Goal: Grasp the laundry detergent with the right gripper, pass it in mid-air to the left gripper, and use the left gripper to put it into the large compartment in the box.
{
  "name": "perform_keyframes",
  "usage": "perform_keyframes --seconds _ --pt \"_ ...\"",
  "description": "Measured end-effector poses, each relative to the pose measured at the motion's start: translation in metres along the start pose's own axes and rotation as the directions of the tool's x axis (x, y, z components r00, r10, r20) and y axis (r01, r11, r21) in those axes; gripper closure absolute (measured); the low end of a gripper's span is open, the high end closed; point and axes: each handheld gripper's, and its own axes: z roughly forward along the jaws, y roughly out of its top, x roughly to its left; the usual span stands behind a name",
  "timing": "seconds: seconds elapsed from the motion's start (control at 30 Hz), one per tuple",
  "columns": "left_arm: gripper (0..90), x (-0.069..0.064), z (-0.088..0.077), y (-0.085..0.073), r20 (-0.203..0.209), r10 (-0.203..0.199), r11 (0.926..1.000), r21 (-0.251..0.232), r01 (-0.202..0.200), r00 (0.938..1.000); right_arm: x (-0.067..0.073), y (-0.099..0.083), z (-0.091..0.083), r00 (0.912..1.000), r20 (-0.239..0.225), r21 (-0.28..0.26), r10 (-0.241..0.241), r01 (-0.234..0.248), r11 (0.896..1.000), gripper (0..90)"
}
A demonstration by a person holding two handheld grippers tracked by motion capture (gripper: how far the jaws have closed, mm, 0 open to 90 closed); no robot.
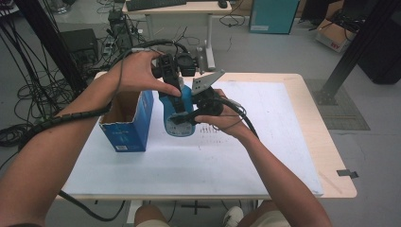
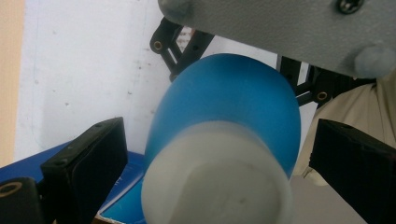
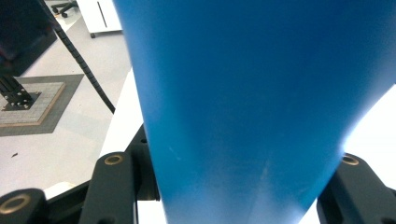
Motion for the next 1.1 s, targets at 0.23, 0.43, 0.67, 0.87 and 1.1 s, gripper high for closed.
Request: perform_keyframes --seconds 0.23,0.43,0.67,0.87,1.1 --pt "4.5 -0.0013 0.001 -0.0003 0.01 -0.001 1.0 -0.001 0.001 1.0 0.0011 0.0004 -0.0006 1.0 0.0 0.004 0.005 -0.005 1.0 43.9" --pt "4.5 -0.0016 -0.0004 0.0013 0.004 0.007 1.0 0.003 -0.007 1.0 0.0012 0.0006 -0.0012 1.0 0.001 0.002 -0.001 0.001 1.0 43.9" --pt "4.5 -0.0028 -0.0006 0.0016 0.006 0.005 1.0 -0.003 -0.005 1.0 0.001 0.0004 -0.0016 1.0 0.001 0.001 -0.002 0.002 1.0 43.8" --pt "4.4 -0.0031 -0.0017 0.0024 0.005 0.011 0.9999 0.006 -0.011 0.9999 0.0017 0.0009 -0.0017 1.0 -0.001 0.005 -0.002 0.002 1.0 43.8" --pt "4.4 -0.0035 -0.0024 0.0037 0.006 0.011 0.9999 0.006 -0.011 0.9999 0.0013 0.0013 -0.0028 1.0 0.003 0.002 -0.003 0.003 1.0 43.8"
